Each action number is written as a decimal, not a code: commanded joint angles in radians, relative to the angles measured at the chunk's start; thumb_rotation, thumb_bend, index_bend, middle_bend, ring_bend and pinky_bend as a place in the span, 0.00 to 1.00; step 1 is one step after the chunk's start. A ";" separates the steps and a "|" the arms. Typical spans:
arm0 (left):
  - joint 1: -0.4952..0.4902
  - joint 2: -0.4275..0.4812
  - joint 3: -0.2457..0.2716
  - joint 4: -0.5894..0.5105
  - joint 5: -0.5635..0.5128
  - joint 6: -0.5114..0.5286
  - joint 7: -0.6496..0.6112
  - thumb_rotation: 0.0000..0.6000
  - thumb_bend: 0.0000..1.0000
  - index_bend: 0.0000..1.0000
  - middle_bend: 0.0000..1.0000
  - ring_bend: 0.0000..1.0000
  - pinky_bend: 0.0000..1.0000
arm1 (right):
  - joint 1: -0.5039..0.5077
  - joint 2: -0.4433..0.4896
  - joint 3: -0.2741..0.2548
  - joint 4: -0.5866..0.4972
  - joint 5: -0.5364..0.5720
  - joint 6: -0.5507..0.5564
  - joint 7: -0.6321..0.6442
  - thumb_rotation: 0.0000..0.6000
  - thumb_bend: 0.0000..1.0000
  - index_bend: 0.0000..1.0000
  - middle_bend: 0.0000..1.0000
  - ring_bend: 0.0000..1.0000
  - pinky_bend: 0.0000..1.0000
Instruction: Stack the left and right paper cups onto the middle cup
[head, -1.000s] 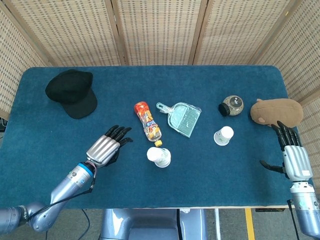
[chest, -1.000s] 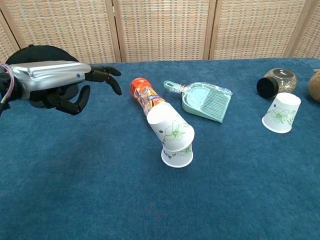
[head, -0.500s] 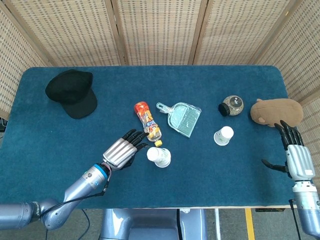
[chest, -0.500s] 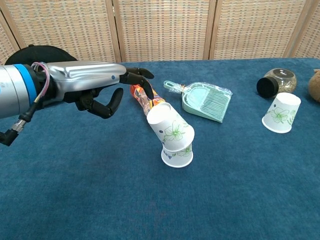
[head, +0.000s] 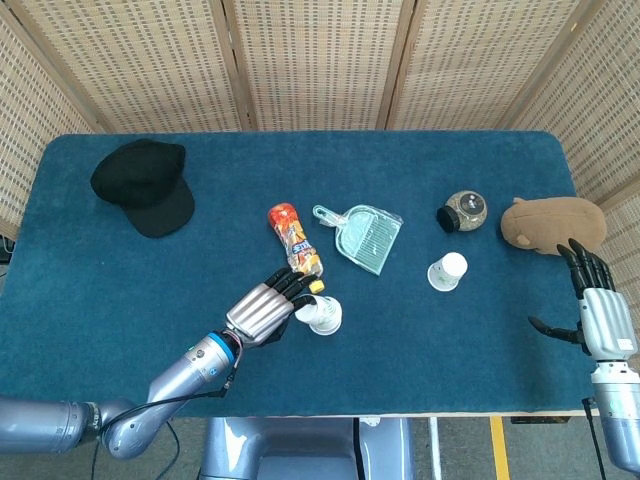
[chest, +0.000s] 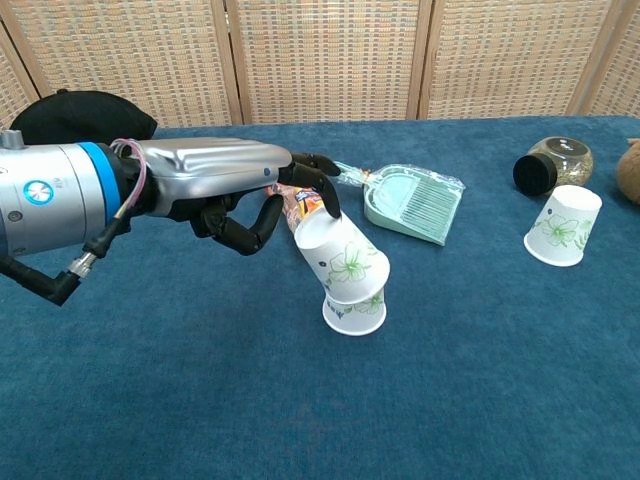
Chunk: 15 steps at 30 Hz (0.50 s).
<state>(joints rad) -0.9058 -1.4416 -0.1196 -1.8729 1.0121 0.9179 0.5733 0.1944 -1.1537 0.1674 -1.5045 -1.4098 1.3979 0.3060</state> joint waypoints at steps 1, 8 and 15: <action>-0.017 -0.011 0.003 0.006 -0.030 -0.006 0.018 1.00 0.92 0.23 0.00 0.00 0.00 | 0.000 0.000 0.000 0.000 0.000 0.000 0.001 1.00 0.03 0.00 0.00 0.00 0.00; -0.040 -0.036 -0.001 0.013 -0.083 0.020 0.054 1.00 0.92 0.21 0.00 0.00 0.00 | -0.002 0.002 0.001 -0.001 -0.002 0.003 0.008 1.00 0.03 0.00 0.00 0.00 0.00; -0.049 -0.062 -0.012 0.019 -0.077 0.061 0.064 1.00 0.92 0.19 0.00 0.00 0.00 | -0.004 0.005 0.002 -0.003 -0.002 0.005 0.015 1.00 0.03 0.00 0.00 0.00 0.00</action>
<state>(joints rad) -0.9519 -1.5028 -0.1309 -1.8551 0.9369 0.9787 0.6331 0.1906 -1.1490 0.1696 -1.5071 -1.4119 1.4024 0.3209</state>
